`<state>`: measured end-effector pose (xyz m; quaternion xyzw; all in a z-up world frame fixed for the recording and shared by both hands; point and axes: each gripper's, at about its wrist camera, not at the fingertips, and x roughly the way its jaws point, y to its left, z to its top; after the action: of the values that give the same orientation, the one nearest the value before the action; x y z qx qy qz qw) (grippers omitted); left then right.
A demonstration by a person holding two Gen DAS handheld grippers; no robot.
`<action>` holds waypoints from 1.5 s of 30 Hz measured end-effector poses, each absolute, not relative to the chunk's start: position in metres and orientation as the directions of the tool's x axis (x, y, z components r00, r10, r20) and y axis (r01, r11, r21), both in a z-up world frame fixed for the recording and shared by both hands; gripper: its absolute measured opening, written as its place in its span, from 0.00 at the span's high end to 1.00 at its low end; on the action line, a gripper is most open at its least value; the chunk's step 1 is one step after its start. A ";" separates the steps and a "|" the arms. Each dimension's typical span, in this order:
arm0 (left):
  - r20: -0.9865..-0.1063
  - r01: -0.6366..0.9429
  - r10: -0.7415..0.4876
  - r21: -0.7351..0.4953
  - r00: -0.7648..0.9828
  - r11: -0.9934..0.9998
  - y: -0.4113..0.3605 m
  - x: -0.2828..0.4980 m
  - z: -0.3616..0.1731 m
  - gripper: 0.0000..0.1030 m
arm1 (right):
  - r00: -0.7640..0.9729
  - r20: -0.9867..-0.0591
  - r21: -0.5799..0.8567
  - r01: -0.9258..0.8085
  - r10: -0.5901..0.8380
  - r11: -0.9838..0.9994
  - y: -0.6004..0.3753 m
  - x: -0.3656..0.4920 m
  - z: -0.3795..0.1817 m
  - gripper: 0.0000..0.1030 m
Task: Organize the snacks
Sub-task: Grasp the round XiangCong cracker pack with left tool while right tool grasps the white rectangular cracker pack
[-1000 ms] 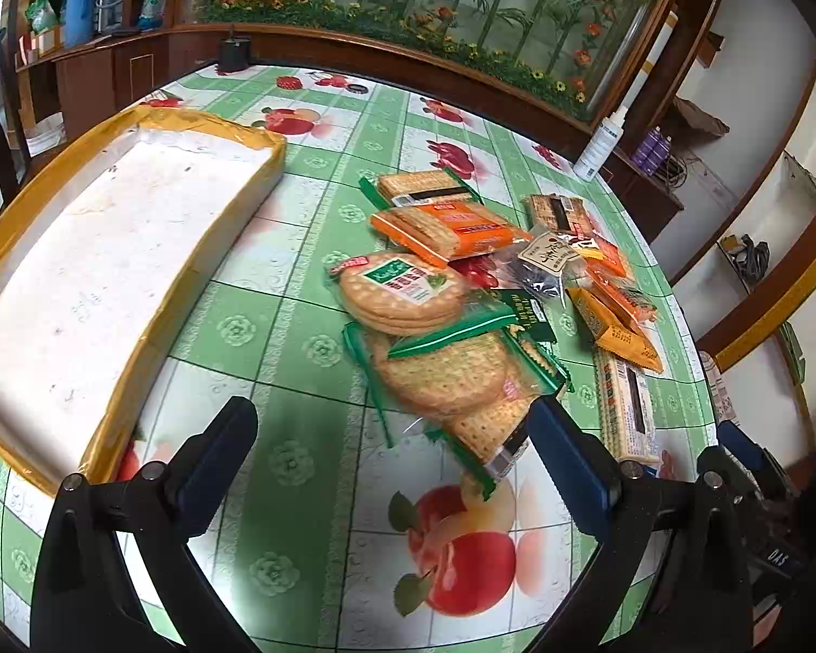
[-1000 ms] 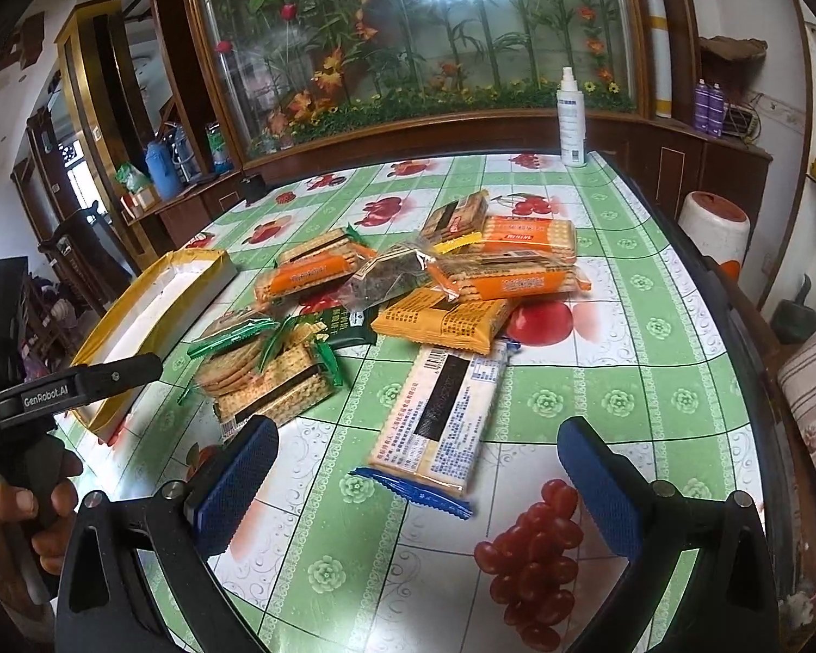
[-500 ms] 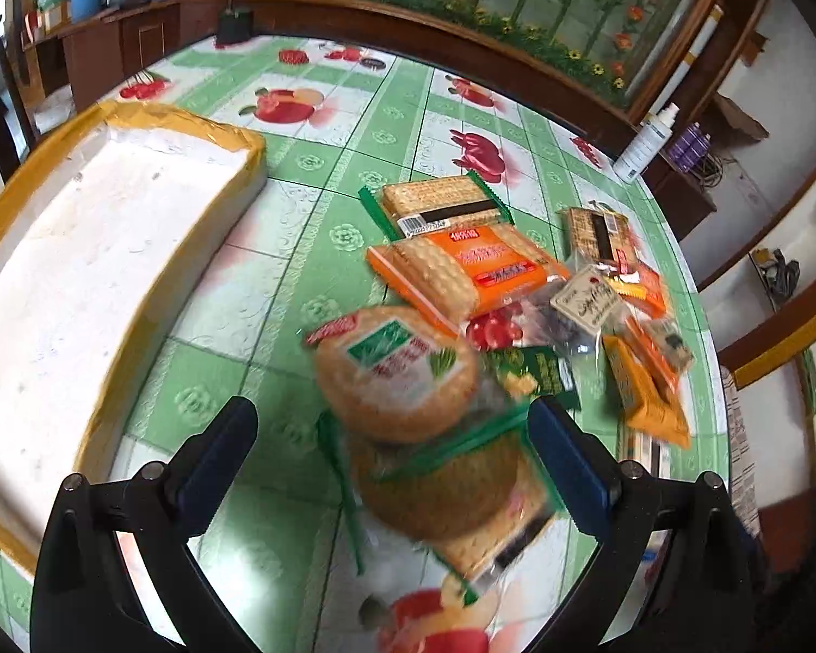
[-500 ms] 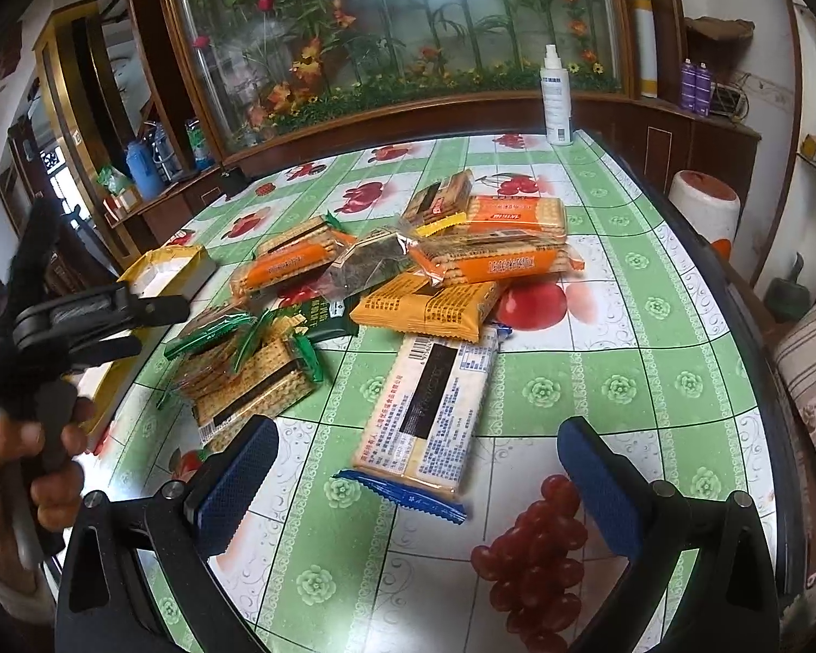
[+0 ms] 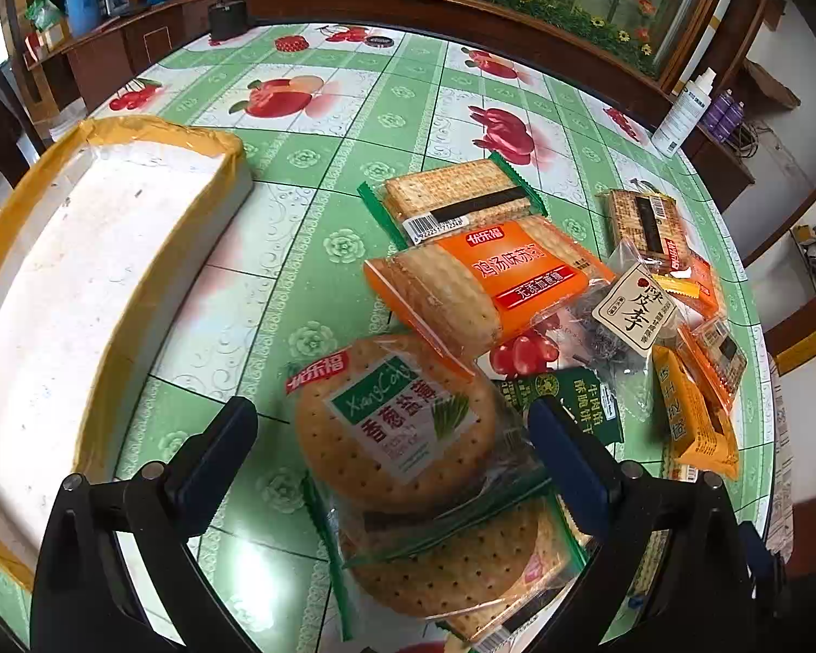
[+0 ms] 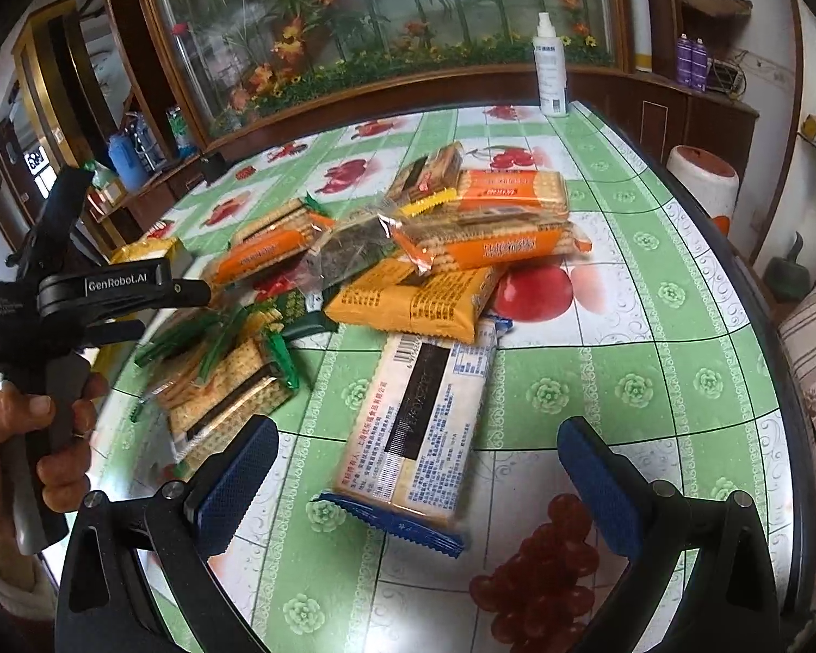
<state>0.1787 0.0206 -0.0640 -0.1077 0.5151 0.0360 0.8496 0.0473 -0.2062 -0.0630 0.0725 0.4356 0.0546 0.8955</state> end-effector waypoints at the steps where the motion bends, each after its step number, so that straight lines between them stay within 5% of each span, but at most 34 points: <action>1: -0.884 -0.174 -0.049 -0.145 0.465 0.974 0.021 0.181 -0.065 0.03 | 0.612 -0.776 0.171 -0.029 0.153 0.985 -0.206 0.049 -0.065 0.00; 27: -0.908 -0.145 0.008 -0.058 0.419 0.988 0.032 0.184 -0.091 0.04 | 0.557 -0.826 0.115 0.013 0.089 0.993 -0.195 0.084 -0.092 0.02; 34: -0.883 -0.122 0.007 -0.056 0.469 0.991 0.039 0.175 -0.085 0.26 | 0.567 -0.821 0.076 -0.001 0.063 0.997 -0.192 0.084 -0.091 0.20; 40: -0.864 -0.116 -0.026 -0.098 0.504 0.988 0.051 0.164 -0.084 0.27 | 0.570 -0.816 0.095 -0.027 0.093 0.995 -0.196 0.079 -0.087 0.42; 45: -0.843 -0.115 -0.062 -0.145 0.534 0.983 0.065 0.149 -0.083 0.27 | 0.572 -0.809 0.131 -0.055 0.139 0.990 -0.202 0.069 -0.084 0.43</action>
<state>0.1489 0.0652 -0.0828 -0.0915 0.4824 0.0153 0.8710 0.0690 -0.2021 -0.0844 0.0457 0.4596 0.0547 0.8853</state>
